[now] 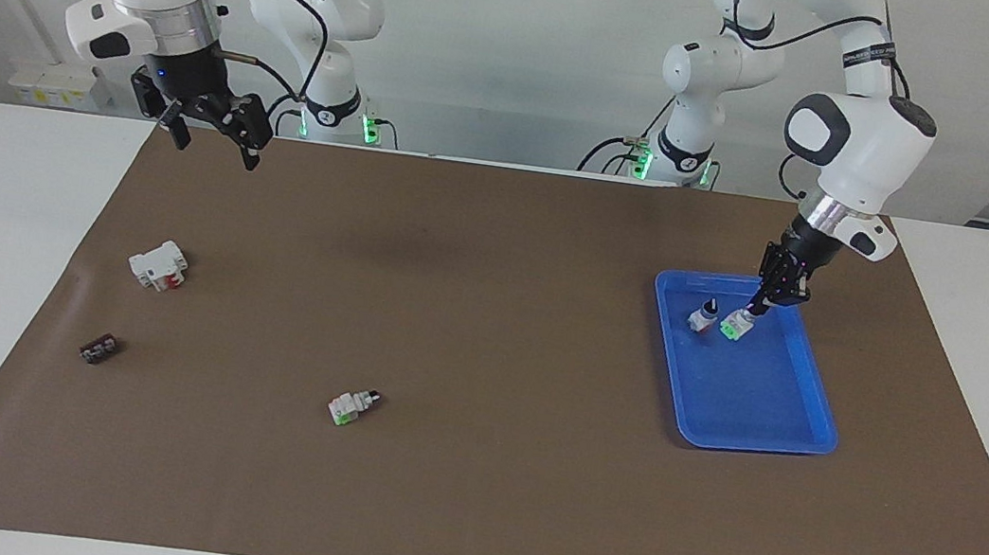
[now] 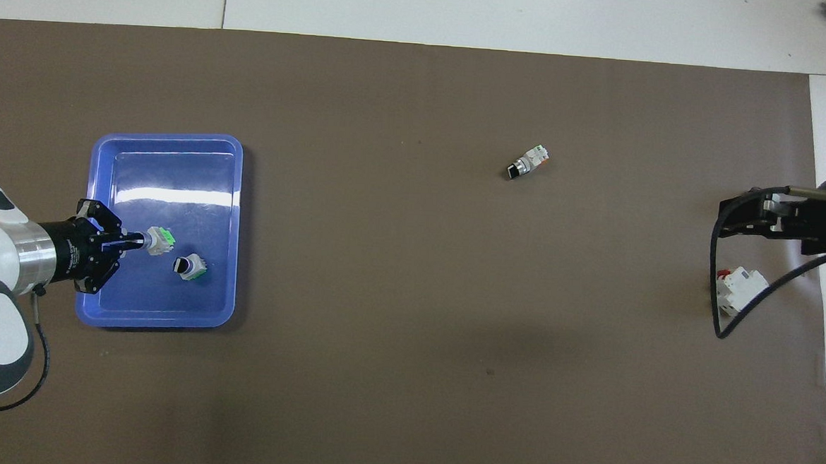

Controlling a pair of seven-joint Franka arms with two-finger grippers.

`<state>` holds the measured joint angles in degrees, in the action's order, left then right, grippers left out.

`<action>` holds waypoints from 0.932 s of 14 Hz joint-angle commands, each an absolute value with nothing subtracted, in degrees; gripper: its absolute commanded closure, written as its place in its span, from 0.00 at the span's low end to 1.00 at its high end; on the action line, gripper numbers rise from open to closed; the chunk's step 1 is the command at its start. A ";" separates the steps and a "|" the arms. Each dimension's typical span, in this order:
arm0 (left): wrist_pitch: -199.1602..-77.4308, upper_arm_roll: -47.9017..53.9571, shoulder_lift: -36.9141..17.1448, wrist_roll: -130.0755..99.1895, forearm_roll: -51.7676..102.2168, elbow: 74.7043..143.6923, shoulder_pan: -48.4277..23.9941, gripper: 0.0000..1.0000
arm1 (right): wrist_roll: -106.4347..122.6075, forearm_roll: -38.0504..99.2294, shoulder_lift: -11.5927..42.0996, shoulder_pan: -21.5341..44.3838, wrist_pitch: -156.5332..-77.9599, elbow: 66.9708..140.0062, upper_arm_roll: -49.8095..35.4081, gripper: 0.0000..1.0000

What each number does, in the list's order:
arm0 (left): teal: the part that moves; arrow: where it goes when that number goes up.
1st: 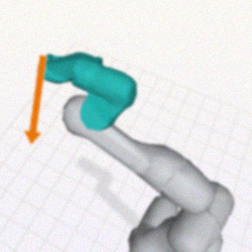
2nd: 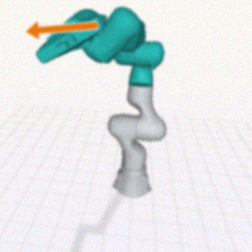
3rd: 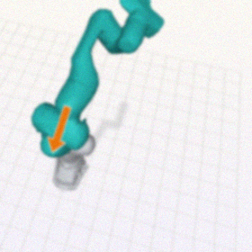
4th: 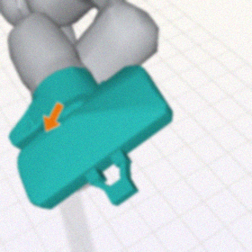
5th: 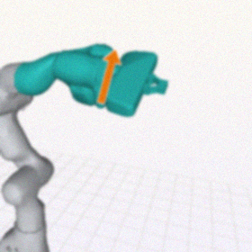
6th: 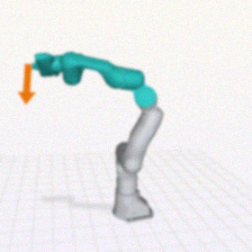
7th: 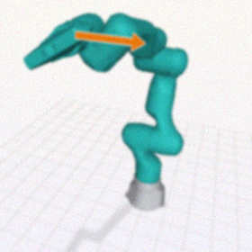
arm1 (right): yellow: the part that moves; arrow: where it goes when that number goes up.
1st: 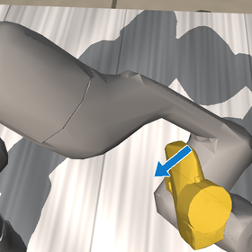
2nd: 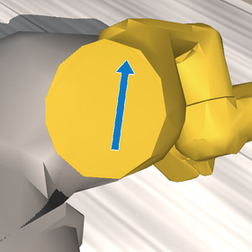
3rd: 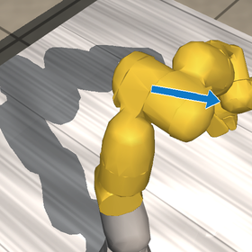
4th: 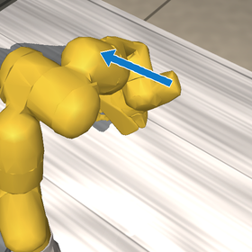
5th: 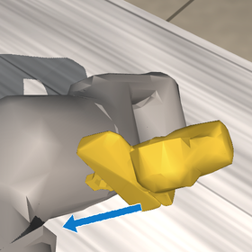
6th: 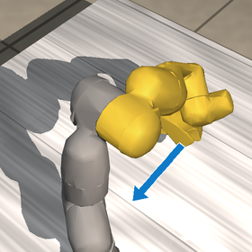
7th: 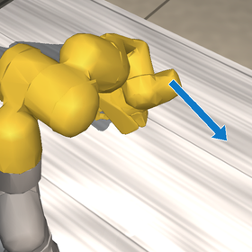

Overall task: Turn and place switch with both arms
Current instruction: 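Lower the switch into the blue tray with the left gripper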

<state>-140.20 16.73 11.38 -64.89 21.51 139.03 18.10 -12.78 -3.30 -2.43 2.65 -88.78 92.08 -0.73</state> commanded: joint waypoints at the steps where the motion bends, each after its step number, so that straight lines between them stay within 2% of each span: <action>1: -143.17 17.23 11.51 -62.41 20.30 142.37 19.25 1.00 | -10.55 -3.53 -2.46 2.02 -87.71 91.32 -0.97 0.00; 7: -142.65 17.14 11.51 -61.08 20.30 143.35 20.91 1.00 | -11.07 -2.46 -3.34 -1.05 -88.15 93.42 -0.88 0.00; 8: -142.91 17.14 11.43 -61.00 20.30 142.91 21.27 0.72 | -11.07 -2.46 -3.43 -1.05 -88.15 93.78 -0.88 0.00; 9: -143.00 17.14 11.34 -61.08 20.30 141.95 21.36 0.22 | -11.07 -2.46 -3.69 -1.05 -88.15 94.13 -0.88 0.00; 10: -143.09 17.14 11.42 -61.26 20.39 141.07 21.36 0.00 | -10.90 -2.46 -3.78 -1.05 -88.15 94.13 -0.88 0.00; 13: -143.17 17.23 11.25 -61.52 20.39 135.98 21.01 0.00 | -10.81 -2.46 -3.87 -0.97 -87.98 93.87 -1.05 0.00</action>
<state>-143.24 16.77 11.01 -61.48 21.35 138.71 20.63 -11.92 -3.31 -2.53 -0.35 -88.35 92.79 -0.51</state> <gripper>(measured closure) 0.357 0.000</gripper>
